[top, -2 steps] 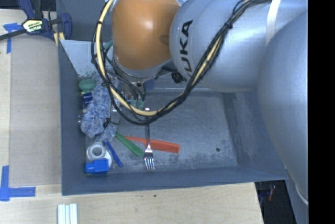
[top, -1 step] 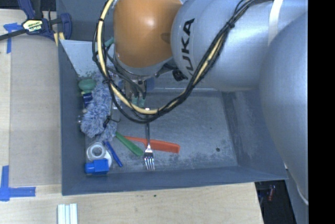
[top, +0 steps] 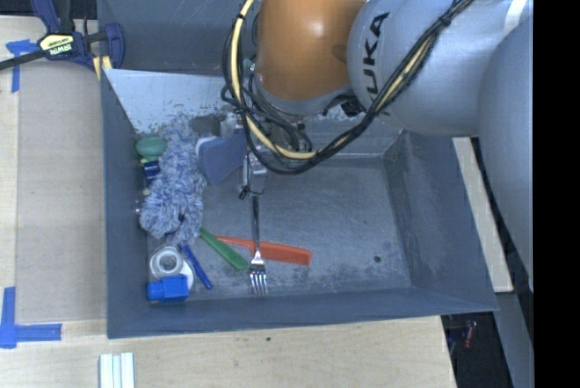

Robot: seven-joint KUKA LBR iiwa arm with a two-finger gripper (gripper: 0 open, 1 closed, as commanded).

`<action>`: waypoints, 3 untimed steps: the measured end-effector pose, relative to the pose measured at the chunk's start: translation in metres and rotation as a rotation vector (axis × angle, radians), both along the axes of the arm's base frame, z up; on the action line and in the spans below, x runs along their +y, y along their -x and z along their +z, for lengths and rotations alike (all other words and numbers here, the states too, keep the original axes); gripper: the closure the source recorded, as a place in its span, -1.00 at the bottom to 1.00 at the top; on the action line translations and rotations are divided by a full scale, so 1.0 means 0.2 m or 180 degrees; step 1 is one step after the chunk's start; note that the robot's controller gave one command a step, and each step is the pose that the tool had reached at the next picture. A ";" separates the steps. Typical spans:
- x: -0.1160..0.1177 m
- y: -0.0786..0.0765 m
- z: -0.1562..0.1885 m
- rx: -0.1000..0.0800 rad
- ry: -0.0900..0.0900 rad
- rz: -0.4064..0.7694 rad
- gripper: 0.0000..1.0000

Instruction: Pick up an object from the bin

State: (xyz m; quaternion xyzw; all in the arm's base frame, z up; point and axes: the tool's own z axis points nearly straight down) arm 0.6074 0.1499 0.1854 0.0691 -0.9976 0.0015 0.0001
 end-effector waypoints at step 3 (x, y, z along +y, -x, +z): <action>0.18 0.03 -0.16 -0.0047 -0.0031 0.0524 -1.00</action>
Offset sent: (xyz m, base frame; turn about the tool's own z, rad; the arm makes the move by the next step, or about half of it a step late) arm -0.0277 0.0189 -0.0474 -0.0092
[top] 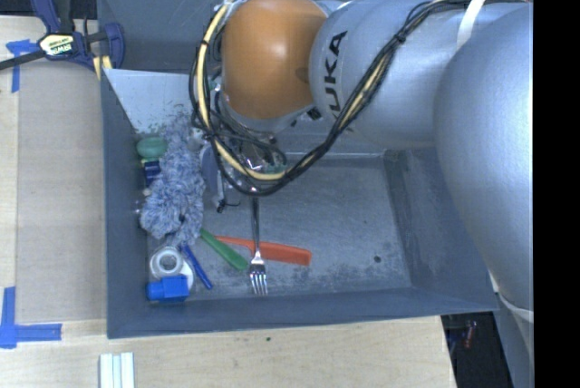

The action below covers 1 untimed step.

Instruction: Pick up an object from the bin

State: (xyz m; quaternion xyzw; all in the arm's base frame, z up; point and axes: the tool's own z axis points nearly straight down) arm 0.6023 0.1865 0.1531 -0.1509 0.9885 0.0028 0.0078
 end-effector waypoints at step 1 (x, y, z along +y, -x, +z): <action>-0.13 0.19 -0.16 0.0037 0.0026 0.1002 -1.00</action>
Offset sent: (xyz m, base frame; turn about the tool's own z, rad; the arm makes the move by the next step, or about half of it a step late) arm -0.0342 -0.0046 -0.0170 -0.5182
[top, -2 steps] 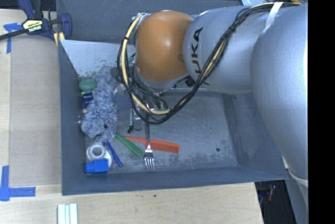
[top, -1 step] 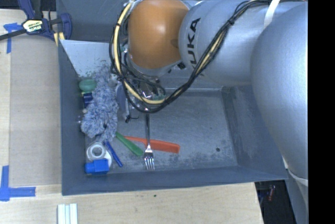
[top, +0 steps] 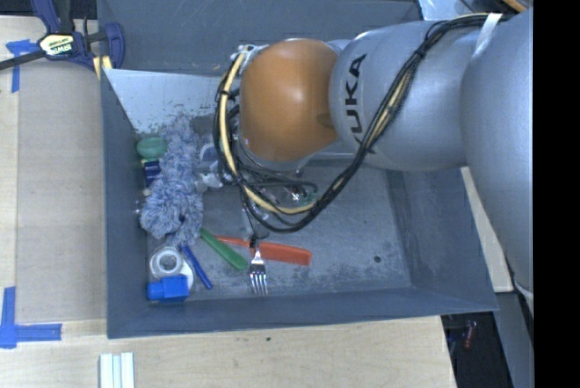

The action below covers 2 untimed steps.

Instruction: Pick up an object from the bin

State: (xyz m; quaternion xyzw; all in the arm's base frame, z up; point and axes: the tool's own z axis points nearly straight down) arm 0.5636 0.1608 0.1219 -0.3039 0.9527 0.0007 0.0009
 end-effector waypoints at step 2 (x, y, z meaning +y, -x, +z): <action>0.19 -0.28 0.27 -0.0054 -0.0018 0.0383 -1.00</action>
Offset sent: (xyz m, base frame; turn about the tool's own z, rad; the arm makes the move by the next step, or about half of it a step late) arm 0.0537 0.0375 0.0500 -0.1221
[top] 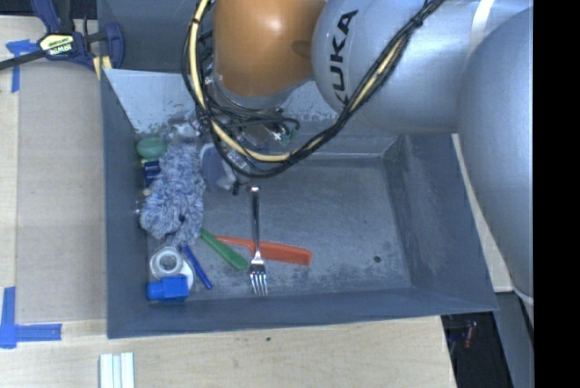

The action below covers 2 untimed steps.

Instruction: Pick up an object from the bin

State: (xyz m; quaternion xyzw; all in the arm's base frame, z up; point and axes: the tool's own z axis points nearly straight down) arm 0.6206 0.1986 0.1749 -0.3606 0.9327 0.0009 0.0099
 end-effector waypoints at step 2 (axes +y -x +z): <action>-0.33 0.26 0.17 0.0002 0.0009 0.0644 -1.00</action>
Offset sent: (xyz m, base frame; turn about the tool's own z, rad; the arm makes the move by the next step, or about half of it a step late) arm -0.0531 -0.0649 0.0322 -0.2067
